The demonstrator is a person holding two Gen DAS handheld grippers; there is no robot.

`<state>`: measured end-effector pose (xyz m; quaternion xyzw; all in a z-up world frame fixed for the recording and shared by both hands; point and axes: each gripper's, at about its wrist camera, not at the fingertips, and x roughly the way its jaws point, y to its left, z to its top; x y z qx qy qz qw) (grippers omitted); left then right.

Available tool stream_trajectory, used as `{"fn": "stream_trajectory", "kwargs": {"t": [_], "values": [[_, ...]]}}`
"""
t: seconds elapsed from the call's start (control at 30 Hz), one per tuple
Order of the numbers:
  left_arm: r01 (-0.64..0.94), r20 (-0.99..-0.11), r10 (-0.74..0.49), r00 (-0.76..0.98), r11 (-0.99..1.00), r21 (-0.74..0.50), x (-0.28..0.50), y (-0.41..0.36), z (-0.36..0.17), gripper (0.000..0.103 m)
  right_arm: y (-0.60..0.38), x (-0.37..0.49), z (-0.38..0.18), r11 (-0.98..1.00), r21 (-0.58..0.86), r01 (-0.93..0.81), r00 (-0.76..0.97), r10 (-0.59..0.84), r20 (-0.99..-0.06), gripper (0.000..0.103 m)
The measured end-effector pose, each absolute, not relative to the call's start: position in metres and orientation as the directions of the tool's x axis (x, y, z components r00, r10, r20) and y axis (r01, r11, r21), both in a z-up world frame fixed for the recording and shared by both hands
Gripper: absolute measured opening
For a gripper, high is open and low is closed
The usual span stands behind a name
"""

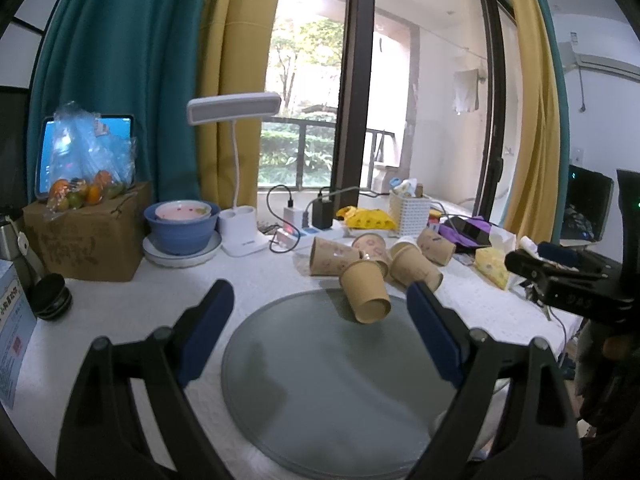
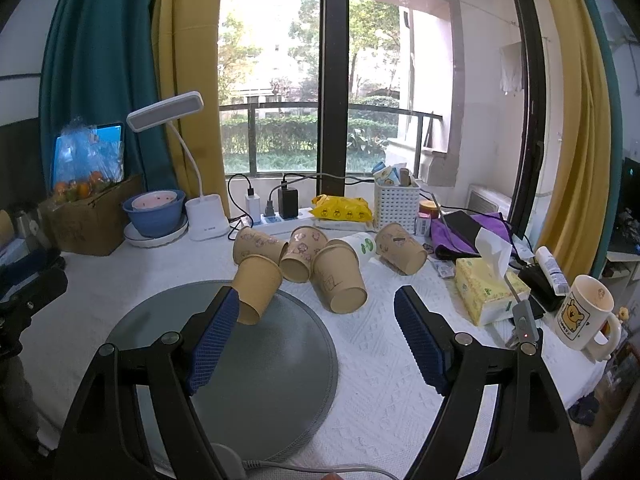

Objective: Flip cup upright

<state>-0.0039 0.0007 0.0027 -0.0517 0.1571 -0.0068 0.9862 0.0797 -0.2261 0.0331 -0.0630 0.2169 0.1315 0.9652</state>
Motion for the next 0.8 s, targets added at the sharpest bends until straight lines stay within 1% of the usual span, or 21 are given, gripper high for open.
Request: {"fn": "stream_trajectory", "kwargs": {"t": [0.8], "values": [[-0.007, -0.295, -0.025, 0.955, 0.994, -0.105, -0.0047, 0.0016, 0.0031, 0.089, -0.2254, 0.0794, 0.0347, 0.958, -0.063, -0.281, 0.872, 0.228, -0.433, 0.082]]}}
